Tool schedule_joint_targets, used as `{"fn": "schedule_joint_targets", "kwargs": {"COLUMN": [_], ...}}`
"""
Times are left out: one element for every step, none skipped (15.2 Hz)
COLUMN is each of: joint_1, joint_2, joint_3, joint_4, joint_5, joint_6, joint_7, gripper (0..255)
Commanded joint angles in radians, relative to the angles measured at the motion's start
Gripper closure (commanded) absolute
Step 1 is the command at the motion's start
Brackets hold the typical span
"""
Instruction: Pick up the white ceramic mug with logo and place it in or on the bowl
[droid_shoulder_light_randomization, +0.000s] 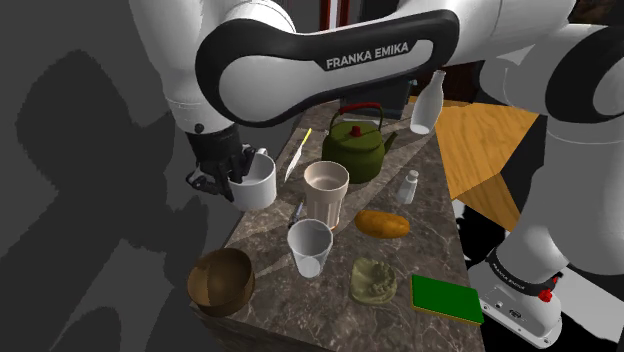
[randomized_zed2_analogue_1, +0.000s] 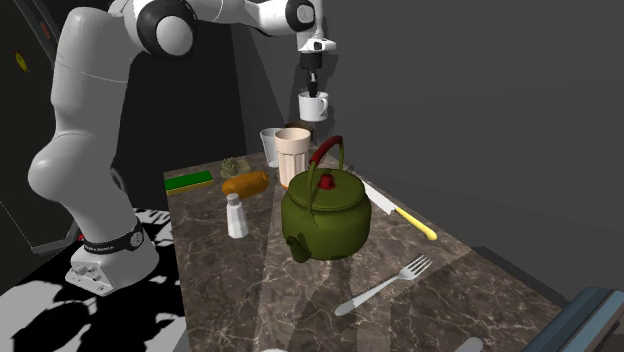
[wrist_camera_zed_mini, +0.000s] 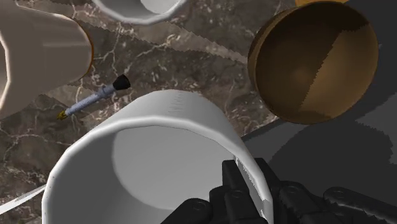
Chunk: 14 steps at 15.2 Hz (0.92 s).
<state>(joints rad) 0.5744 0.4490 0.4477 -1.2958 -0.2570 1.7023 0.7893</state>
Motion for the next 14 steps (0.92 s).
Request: {"fn": "schedule_joint_targets", "kwargs": {"joint_1": [0.050, 0.076, 0.103, 0.132, 0.162, 0.195, 0.232, 0.273, 0.335, 0.320, 0.308, 0.299, 0.290, 0.282], "joint_2": [0.044, 0.070, 0.098, 0.128, 0.161, 0.197, 0.239, 0.289, 0.373, 0.351, 0.335, 0.323, 0.313, 0.304], "joint_3": [0.006, 0.007, 0.008, 0.008, 0.006, 0.003, -0.001, -0.007, -0.020, -0.017, -0.014, -0.011, -0.009, -0.007], "joint_4": [0.079, 0.119, 0.163, 0.212, 0.266, 0.328, 0.401, 0.491, 0.645, 0.590, 0.545, 0.509, 0.475, 0.445], "joint_5": [-0.019, -0.029, -0.040, -0.051, -0.062, -0.074, -0.086, -0.100, -0.120, -0.114, -0.110, -0.108, -0.106, -0.104], "joint_6": [-0.041, -0.059, -0.077, -0.098, -0.121, -0.147, -0.178, -0.215, -0.280, -0.250, -0.223, -0.201, -0.180, -0.160], "joint_7": [0.041, 0.059, 0.077, 0.093, 0.108, 0.121, 0.132, 0.140, 0.141, 0.148, 0.153, 0.158, 0.162, 0.166], "gripper": [255, 255, 255, 255, 255, 255, 255, 255, 255, 255, 255, 255, 255, 255]}}
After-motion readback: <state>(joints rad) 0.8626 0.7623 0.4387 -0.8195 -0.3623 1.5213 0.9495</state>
